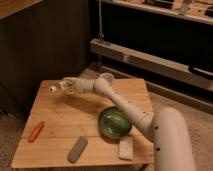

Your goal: Stand the bottle upright

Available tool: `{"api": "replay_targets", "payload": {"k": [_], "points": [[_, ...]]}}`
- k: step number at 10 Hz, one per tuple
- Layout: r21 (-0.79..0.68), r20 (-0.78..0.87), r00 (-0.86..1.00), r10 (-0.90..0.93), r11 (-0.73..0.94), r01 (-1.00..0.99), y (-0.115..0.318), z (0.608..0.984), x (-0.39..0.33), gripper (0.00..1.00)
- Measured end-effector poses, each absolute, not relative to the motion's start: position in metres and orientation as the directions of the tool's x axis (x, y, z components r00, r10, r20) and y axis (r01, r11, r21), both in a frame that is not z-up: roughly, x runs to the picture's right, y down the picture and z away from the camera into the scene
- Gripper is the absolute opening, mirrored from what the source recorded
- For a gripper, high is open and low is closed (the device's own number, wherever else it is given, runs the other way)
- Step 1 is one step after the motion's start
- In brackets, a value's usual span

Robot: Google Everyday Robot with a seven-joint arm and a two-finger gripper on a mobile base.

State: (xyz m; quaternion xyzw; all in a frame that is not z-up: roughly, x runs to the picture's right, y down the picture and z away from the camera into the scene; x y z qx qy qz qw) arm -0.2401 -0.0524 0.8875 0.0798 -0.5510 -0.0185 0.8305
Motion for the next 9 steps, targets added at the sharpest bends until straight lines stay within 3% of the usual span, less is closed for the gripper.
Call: {"api": "replay_targets", "payload": {"k": [3,6,9], "points": [[-0.065,0.943,0.308,0.123,0.979,-0.191,-0.085,0.854,-0.248,0.02],[-0.273,0.930,0.152,0.334,0.906,-0.323,-0.081,0.836,-0.242,0.00],[-0.331,0.923,0.072,0.379,0.875,-0.354,-0.069,0.793,-0.239,0.00]]}}
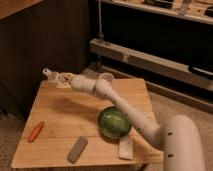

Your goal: Stand the bottle upright

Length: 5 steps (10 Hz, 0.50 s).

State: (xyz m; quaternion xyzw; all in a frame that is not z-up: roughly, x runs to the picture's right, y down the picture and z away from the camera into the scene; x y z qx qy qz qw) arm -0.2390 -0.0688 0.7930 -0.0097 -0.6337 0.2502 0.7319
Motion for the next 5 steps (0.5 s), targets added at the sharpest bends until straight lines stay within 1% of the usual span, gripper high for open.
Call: {"api": "replay_targets", "payload": {"k": [2,5], "points": [[-0.370,0.907,0.057,0.416,0.855,-0.363,-0.069,0.770,-0.232,0.00],[-0.419,0.878,0.064,0.475,0.825,-0.379,-0.041,0.754,-0.218,0.00]]}}
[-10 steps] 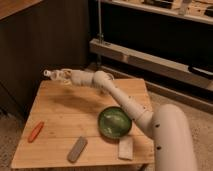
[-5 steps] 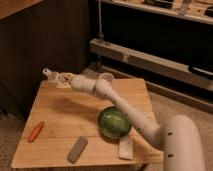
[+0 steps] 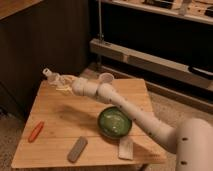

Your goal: Stand the bottle upright

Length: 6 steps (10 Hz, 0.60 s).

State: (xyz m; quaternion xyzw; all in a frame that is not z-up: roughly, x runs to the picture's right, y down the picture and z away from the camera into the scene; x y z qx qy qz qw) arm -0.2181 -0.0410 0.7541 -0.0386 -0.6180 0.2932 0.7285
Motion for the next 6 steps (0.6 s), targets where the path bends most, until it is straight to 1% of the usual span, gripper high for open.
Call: {"api": "replay_targets", "payload": {"k": [3,6], "points": [[-0.487,0.841,0.017,0.540,0.771,-0.410,0.012,0.734,-0.224,0.00],[-0.532,0.823,-0.040,0.566,0.745,-0.403,0.049,0.714,-0.246,0.00]]}}
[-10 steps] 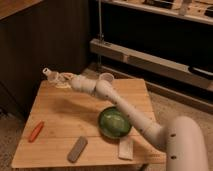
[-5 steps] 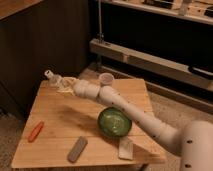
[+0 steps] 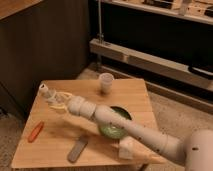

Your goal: Stand the bottle upright

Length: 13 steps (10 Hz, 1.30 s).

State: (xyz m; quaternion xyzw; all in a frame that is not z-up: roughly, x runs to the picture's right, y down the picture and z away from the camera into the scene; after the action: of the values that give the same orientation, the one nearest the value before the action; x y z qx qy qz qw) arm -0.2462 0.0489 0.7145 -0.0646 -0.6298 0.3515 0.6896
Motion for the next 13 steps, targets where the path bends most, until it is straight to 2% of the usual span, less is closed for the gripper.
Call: {"api": "replay_targets", "payload": {"k": [3,13], "points": [[-0.560,0.802,-0.058,0.595,0.712,-0.424,0.088,0.703,-0.249,0.00],[-0.562,0.799,-0.045,0.599,0.719,-0.408,0.142,0.726,-0.254,0.00]]}}
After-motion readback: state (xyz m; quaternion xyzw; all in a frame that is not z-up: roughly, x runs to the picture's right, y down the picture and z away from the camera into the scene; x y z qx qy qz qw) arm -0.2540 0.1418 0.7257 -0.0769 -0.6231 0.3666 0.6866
